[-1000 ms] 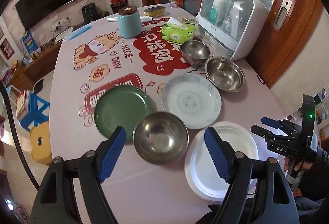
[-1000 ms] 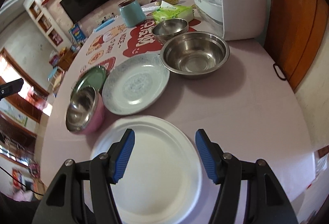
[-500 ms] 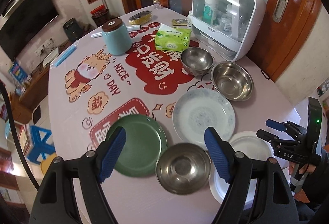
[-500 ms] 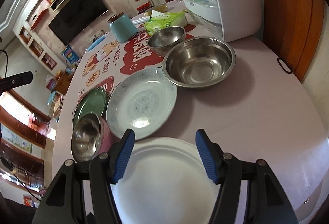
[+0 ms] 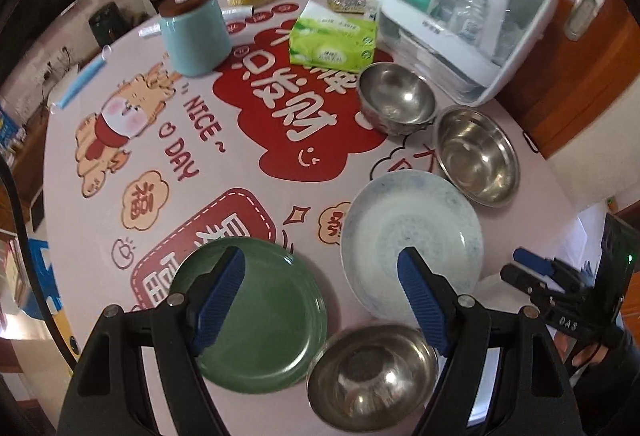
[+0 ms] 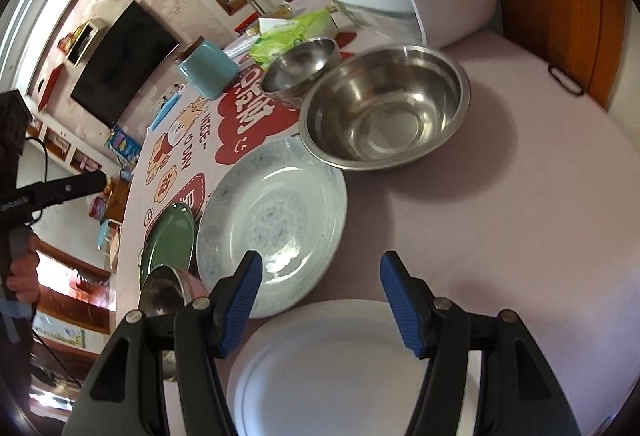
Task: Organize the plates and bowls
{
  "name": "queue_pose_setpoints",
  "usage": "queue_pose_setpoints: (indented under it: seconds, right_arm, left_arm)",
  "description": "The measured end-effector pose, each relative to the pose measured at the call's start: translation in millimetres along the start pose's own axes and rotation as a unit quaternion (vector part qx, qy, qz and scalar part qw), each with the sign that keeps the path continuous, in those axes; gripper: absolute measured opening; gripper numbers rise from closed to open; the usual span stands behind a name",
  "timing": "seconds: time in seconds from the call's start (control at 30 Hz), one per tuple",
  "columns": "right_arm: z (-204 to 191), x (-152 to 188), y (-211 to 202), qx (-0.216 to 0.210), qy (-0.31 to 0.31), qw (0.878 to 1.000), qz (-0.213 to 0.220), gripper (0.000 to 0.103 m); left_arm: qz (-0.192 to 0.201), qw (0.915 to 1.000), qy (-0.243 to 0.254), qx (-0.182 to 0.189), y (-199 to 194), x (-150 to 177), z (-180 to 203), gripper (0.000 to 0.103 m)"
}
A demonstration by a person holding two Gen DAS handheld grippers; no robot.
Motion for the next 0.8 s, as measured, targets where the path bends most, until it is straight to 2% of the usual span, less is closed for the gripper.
queue_pose_setpoints:
  seconds: [0.13, 0.43, 0.7, 0.8]
  right_arm:
    - [1.7, 1.6, 15.2, -0.011, 0.025, 1.000, -0.008, 0.062]
    - [8.0, 4.5, 40.2, -0.024, 0.067, 0.997, -0.025, 0.061]
    - [14.6, 1.8, 48.2, -0.023, 0.080, 0.996, -0.026, 0.046]
    - [17.7, -0.2, 49.3, -0.025, 0.083, 0.996, -0.025, 0.037]
  left_arm:
    - [-0.015, 0.9993, -0.017, 0.031, 22.9, -7.6, -0.2, 0.078]
    - [-0.049, 0.9962, -0.023, 0.068, 75.3, -13.4, 5.2, 0.078]
    - [-0.070, 0.9940, -0.014, 0.083, 106.0, -12.5, 16.9, 0.077]
    - [-0.077, 0.9933, -0.006, 0.086, 114.0, -10.5, 23.4, 0.073]
Point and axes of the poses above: each gripper's, at about its wrist camera, not at the fingertips, and y roughly the way its jaws point, z to its right, x to its underside, the point moved 10 cm from there along y, roughly the way its jaws point, and after that the axes turned 5 degrees about -z, right-handed, at the moved point
